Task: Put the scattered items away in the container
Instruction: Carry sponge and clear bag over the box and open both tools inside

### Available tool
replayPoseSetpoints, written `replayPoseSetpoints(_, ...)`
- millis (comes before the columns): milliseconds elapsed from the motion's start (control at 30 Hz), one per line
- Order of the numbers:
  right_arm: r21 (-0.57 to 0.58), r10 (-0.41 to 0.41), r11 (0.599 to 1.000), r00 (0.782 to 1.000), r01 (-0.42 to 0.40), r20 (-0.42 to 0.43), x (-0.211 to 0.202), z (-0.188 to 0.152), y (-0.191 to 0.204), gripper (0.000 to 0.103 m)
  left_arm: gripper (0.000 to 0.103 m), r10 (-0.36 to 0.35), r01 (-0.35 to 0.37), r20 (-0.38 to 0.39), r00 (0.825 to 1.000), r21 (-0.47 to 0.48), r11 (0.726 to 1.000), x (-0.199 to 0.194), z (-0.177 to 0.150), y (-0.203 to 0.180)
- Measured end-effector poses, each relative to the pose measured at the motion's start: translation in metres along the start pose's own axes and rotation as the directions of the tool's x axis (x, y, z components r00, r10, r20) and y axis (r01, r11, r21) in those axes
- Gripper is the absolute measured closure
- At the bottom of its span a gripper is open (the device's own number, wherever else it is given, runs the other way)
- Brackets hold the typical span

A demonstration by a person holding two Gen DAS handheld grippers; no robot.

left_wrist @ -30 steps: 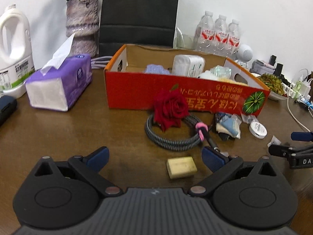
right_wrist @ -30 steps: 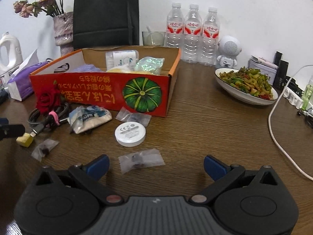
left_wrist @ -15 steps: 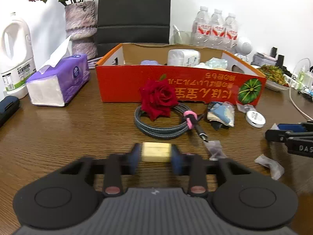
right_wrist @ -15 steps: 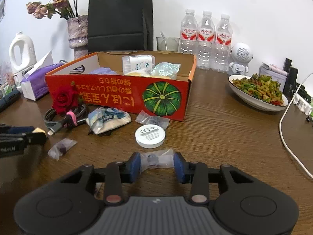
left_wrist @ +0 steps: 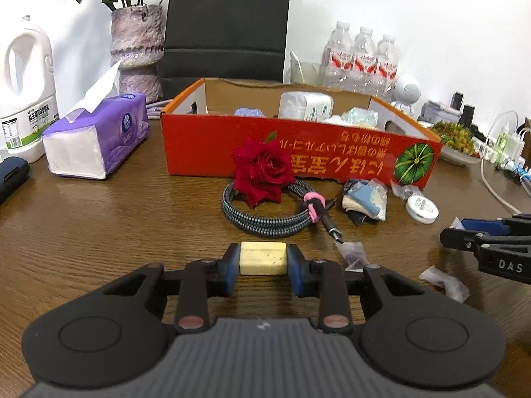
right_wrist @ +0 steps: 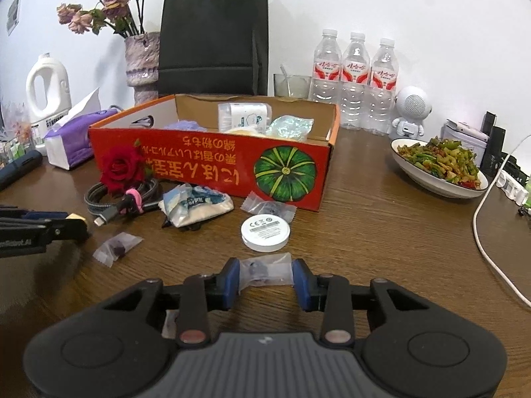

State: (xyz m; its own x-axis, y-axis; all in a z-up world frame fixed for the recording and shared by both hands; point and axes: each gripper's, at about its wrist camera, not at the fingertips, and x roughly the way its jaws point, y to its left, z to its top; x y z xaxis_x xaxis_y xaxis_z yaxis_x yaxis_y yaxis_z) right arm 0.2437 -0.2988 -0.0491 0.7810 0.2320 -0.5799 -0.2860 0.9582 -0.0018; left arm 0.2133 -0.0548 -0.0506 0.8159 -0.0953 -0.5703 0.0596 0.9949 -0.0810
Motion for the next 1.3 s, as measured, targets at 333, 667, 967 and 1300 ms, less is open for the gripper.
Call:
replayPoseSetpoints(333,0.029,0.032,0.999,0.991,-0.036,0.129,-0.022,0.035,0.005,0.069,0.072,-0.072,0.076,0.147,0.986,-0.022,0.997,-0.030,0.036,0.010)
replayPoseSetpoints(667,0.041,0.052,0.997,0.949,-0.068,0.311,-0.021,0.125,0.029,0.069,0.072,-0.084,0.094,0.321,0.943,-0.016,0.995,-0.028,0.109,0.010)
replayPoseSetpoints(967,0.092,0.052,0.992,0.957,-0.081,0.285,0.038,0.153,0.033,0.069,0.072,-0.097,0.123,0.312,0.945,-0.063,0.990,0.028,0.139,0.015)
replayPoseSetpoints(1300,0.112,0.024,0.993,0.992,-0.038,0.124,0.104,0.138,0.022,0.069,0.072,-0.034,0.049,0.174,0.984,-0.080,0.996,0.094,0.136,0.036)
